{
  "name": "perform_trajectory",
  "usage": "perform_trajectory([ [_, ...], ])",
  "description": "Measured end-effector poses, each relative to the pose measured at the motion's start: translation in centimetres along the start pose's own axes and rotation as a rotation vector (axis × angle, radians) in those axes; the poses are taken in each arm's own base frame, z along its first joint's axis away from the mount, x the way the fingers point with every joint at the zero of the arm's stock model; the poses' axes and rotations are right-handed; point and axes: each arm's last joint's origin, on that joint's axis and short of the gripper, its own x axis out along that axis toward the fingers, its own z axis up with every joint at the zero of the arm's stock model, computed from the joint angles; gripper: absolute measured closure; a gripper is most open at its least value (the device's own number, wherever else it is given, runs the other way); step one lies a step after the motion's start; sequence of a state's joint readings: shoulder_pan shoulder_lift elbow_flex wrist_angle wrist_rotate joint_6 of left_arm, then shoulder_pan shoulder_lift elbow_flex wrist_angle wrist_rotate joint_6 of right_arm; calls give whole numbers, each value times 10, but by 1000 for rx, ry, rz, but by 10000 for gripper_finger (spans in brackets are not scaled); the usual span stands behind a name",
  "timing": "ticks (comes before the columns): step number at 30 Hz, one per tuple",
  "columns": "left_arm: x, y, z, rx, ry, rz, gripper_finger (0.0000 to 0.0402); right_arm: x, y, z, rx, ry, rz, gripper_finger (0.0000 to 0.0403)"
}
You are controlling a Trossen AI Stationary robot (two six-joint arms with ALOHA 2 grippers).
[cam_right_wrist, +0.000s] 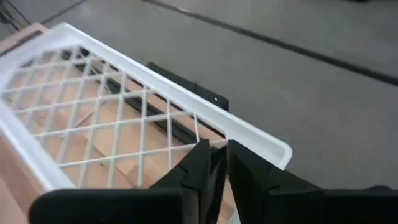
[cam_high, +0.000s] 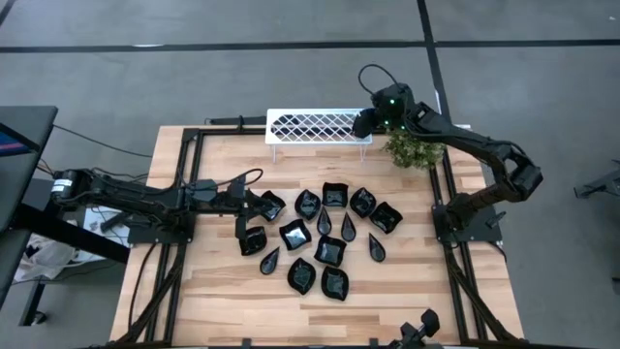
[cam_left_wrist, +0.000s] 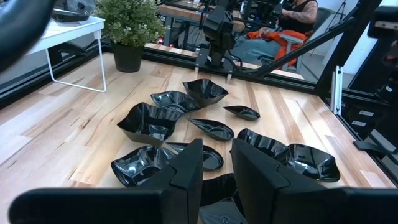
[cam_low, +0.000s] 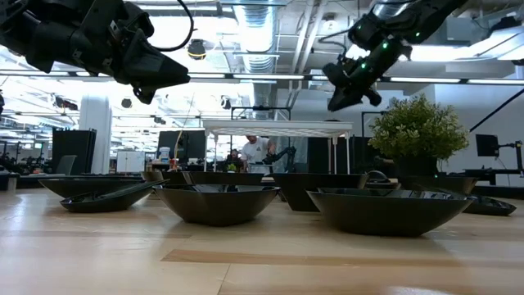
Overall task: Pick & Place Mini shaped plates
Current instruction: Stack the drop shaped plate on top of the drop shaped plate on the shelf
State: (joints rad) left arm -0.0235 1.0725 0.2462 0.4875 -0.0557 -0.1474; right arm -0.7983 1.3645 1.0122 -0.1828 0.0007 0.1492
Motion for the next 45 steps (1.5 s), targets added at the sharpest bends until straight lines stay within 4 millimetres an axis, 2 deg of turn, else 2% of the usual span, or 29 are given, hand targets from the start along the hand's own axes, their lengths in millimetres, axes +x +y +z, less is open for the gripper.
perform_trajectory([
  [8,0,0,0,0,0,0,314,-37,9,14,-83,-110,33,352],
  [14,0,0,0,0,0,0,314,-67,31,17,-185,-175,115,352],
  [18,0,0,0,0,0,0,314,-82,50,6,-247,-151,192,352],
  [22,0,0,0,0,0,0,314,-91,69,-21,-256,-78,292,352],
  [28,0,0,0,0,0,0,314,-105,97,-85,-242,-3,437,352],
  [33,0,0,0,0,0,0,314,-119,110,-145,-264,34,437,352],
  [38,0,0,0,0,0,0,314,-133,114,-195,-252,205,497,352],
  [40,0,0,0,0,0,0,314,-139,117,-207,-241,243,519,352],
  [45,0,0,0,0,0,0,314,-153,124,-219,-240,246,570,352],
])
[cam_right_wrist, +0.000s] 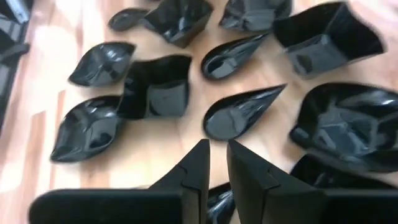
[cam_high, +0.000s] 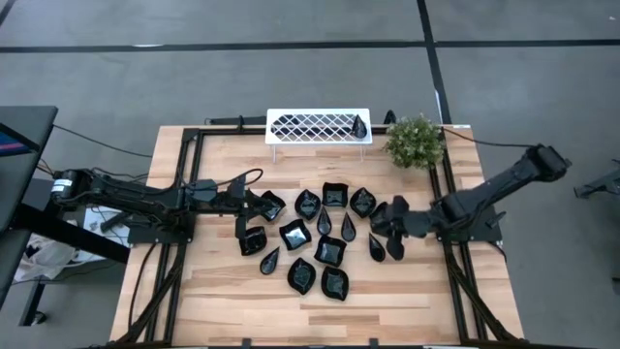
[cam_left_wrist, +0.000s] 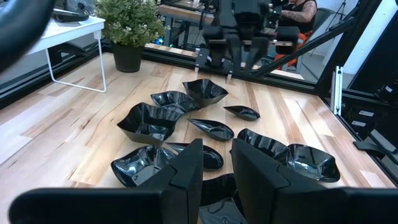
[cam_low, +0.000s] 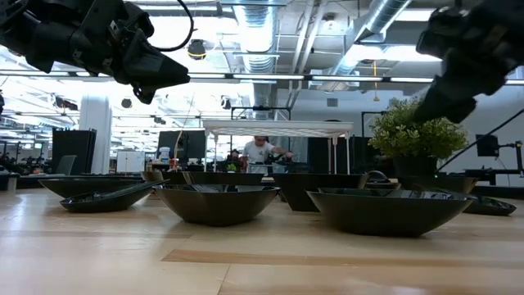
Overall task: Pick & Place Mini shaped plates
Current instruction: Stack the drop shaped plate on top of the drop shaped plate on the shelf
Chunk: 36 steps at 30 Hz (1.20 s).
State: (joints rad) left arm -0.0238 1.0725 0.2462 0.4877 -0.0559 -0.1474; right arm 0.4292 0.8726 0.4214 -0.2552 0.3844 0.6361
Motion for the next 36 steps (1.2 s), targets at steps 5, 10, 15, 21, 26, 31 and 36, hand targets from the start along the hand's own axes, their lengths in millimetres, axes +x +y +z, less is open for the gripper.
perform_trajectory([
  [5,0,0,0,0,0,0,314,-7,13,-10,-43,29,68,352],
  [10,0,0,0,0,0,0,314,-8,16,-27,-17,140,36,352],
  [15,0,0,0,0,-1,0,314,-1,20,-38,-31,195,2,352],
  [21,0,0,0,0,-2,0,314,11,25,-44,-55,217,-22,352],
  [26,0,0,0,0,-2,0,314,20,26,-44,-34,211,-32,352],
  [31,0,0,0,0,-2,0,314,23,25,-42,-19,202,-36,352],
  [36,0,0,0,0,-2,0,314,23,23,-40,-18,200,-44,352],
])
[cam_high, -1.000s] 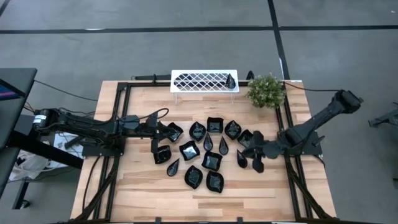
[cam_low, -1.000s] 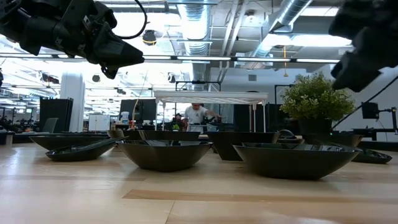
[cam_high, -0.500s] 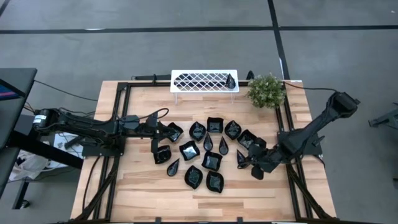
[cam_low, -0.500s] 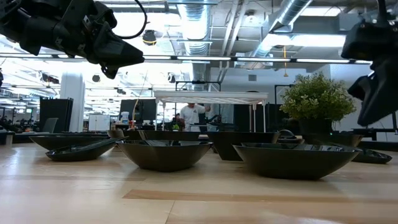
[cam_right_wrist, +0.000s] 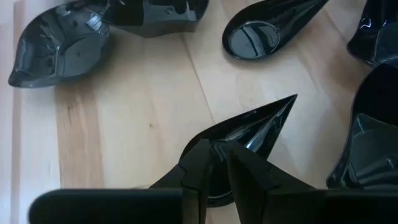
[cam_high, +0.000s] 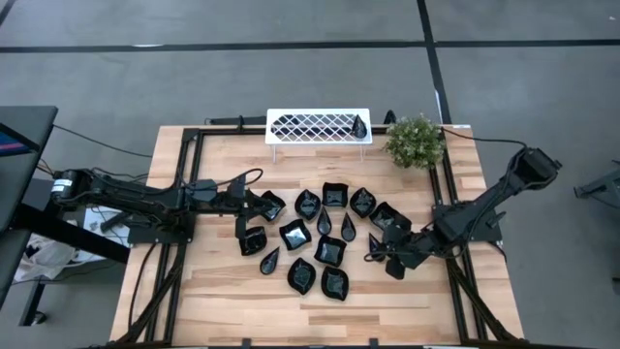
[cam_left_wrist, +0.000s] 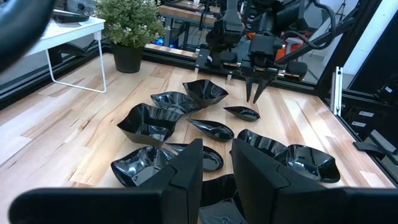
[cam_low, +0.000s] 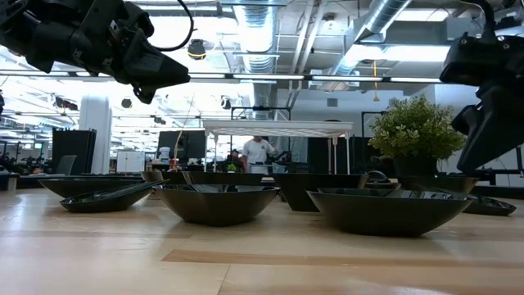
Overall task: Pick & Place Mini shaped plates
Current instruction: Stack the drop shaped plate on top of the drop shaped plate on the shelf
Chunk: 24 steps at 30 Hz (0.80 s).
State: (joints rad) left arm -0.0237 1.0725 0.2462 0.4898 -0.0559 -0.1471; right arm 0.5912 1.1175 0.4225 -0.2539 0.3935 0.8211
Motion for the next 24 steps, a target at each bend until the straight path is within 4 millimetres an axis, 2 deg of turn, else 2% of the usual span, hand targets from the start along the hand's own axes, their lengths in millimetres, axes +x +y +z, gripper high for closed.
perform_trajectory([
  [5,0,0,0,0,0,0,314,0,0,0,-81,-1,-1,352],
  [13,0,0,0,0,0,0,314,-1,1,-2,-341,5,5,352],
  [24,0,0,0,0,0,0,314,-1,5,1,-159,-25,38,352],
])
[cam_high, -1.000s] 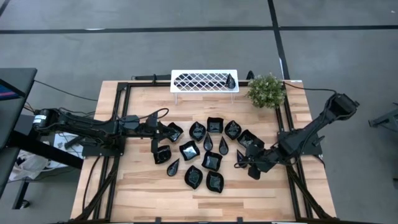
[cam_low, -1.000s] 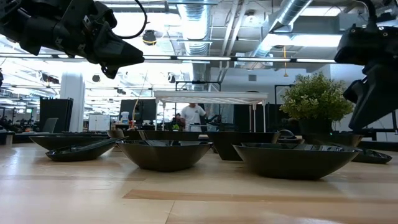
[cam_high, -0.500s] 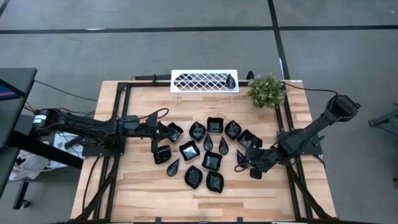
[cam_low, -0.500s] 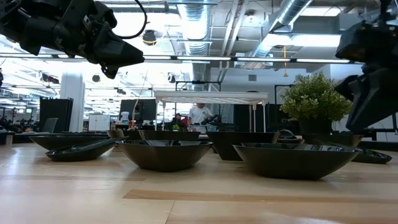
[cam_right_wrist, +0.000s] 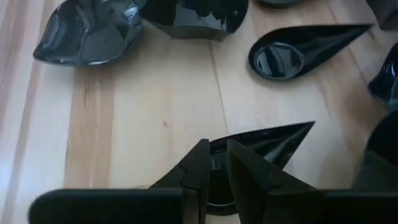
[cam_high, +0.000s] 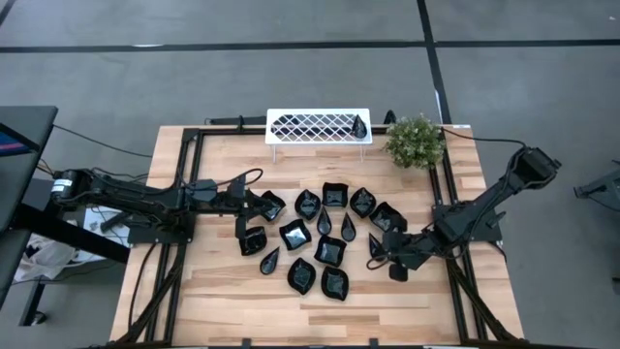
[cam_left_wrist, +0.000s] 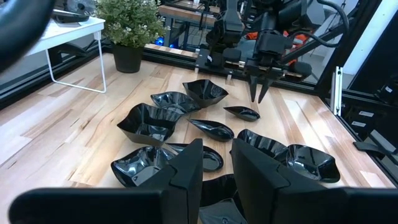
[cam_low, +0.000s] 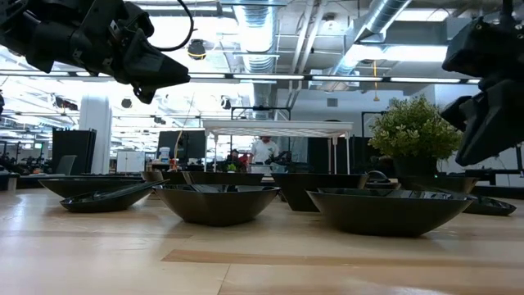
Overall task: Pick & Place Mini shaped plates
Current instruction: Stack the drop shaped plate on top of the drop shaped plate on the shelf
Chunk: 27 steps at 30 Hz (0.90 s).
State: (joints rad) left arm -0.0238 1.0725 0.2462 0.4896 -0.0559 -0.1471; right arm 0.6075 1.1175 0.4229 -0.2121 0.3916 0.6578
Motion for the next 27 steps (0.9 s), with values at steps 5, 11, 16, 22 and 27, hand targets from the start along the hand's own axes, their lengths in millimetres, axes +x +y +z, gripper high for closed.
perform_trajectory([
  [5,0,0,0,0,0,0,314,0,-1,-2,13,15,-12,352],
  [11,0,0,0,0,0,0,314,0,-2,-3,10,26,-24,352],
  [16,0,0,0,11,0,0,314,0,-4,-4,3,32,-44,352],
  [22,0,0,0,14,-1,0,314,0,-5,-4,-2,29,-64,349],
  [27,0,0,0,15,-2,0,314,0,-5,-4,-2,30,-66,327],
])
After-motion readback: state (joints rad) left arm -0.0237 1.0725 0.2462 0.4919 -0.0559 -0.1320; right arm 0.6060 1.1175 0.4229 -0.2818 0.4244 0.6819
